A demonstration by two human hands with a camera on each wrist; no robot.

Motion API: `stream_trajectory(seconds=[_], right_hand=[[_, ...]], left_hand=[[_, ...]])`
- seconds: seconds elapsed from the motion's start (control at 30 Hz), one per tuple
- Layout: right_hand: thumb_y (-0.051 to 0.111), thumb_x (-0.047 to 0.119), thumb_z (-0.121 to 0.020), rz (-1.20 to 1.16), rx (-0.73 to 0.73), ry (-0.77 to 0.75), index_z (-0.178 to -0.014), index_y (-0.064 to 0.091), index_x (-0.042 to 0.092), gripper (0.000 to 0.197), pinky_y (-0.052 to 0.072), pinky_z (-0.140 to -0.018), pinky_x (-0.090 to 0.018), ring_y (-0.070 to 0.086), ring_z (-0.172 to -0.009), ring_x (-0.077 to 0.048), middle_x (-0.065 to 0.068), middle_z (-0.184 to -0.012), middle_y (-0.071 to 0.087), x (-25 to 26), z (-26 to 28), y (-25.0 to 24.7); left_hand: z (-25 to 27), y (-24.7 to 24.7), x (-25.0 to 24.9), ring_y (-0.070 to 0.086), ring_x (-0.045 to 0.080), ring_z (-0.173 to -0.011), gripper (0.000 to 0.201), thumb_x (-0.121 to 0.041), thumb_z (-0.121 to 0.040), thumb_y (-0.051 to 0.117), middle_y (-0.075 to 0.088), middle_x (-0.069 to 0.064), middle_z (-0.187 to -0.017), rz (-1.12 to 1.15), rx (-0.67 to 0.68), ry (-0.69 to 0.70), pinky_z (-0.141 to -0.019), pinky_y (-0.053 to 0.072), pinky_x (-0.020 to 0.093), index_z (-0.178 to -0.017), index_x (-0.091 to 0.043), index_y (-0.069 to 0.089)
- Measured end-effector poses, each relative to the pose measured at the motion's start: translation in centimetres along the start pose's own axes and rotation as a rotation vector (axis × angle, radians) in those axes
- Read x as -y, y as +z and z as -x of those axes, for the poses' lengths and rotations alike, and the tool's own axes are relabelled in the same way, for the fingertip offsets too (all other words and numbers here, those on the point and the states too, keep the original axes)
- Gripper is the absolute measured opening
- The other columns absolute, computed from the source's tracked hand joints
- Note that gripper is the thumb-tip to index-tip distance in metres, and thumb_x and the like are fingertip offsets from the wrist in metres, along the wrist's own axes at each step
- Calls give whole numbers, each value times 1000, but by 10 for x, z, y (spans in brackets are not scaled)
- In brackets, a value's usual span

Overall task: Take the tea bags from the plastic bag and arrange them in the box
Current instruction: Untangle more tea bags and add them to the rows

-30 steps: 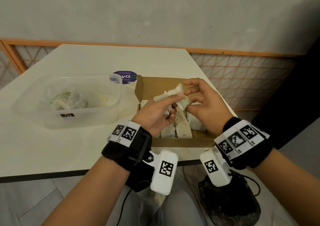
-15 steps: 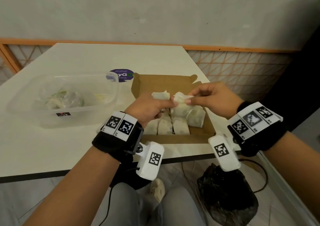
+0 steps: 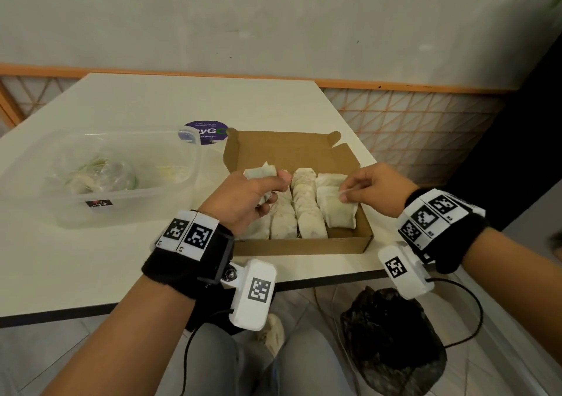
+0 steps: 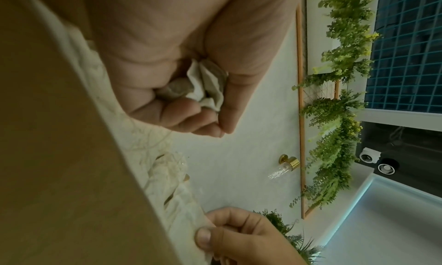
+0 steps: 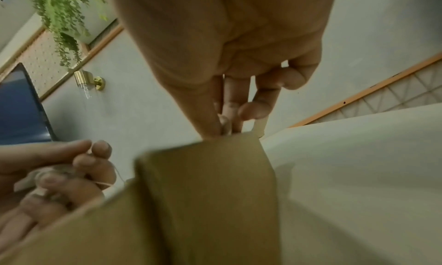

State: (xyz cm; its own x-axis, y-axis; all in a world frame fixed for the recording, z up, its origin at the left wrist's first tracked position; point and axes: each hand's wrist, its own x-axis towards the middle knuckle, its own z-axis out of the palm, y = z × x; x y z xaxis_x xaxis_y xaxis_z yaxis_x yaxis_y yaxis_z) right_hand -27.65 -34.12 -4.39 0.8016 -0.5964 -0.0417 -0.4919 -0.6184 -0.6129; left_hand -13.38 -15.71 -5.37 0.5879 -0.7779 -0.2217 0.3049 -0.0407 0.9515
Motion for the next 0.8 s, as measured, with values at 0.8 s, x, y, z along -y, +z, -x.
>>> stream_trajectory(seconds=[0.8], right_hand=[[49,41,-91,666,-64,-457,-96,69,39,21,11,-82,-28,41,-94,-6,25,-95,66,6,36,12]], left_hand=[[-2,2,-7,63,18,-79,34,-40,-88,59,65,9,-85,570,162,-193,-68,56,25,-89,-7,61]])
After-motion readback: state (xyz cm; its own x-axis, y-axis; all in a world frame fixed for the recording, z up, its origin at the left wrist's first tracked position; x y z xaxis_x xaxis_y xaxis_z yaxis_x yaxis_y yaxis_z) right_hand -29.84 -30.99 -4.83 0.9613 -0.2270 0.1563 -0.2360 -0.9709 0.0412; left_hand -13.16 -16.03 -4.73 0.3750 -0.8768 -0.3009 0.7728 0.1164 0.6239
